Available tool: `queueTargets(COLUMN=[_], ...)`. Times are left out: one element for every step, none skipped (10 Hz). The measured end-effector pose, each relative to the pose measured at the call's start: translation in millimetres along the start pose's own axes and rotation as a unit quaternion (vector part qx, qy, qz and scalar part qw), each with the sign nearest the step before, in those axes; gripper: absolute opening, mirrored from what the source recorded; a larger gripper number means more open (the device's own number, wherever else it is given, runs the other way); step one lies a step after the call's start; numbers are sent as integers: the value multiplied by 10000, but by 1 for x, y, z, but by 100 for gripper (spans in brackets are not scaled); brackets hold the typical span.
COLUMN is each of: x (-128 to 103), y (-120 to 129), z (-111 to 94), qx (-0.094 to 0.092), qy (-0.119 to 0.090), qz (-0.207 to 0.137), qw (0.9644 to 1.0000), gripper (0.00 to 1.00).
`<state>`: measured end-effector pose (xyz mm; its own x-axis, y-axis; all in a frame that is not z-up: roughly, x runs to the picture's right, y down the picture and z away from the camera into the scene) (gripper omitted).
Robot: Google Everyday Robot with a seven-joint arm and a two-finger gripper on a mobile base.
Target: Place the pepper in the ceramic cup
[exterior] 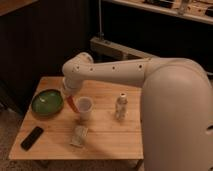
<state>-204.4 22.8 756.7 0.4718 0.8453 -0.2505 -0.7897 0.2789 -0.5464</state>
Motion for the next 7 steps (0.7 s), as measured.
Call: queueTargets(x=[-4, -8, -11, -12, -13, -13, -14], y=[-1, -3, -6, -8, -10, -13, -16], z=[0, -1, -1, -2, -3, -4, -6], qx=[2, 7, 20, 27, 33, 33, 28], qy=[-13, -30, -53, -68, -95, -134, -183], qz=[-8, -16, -9, -1, 15, 38, 44], qw=[10000, 10000, 10000, 10000, 9999, 9999, 9998], gripper=[3, 3, 3, 3, 3, 3, 3])
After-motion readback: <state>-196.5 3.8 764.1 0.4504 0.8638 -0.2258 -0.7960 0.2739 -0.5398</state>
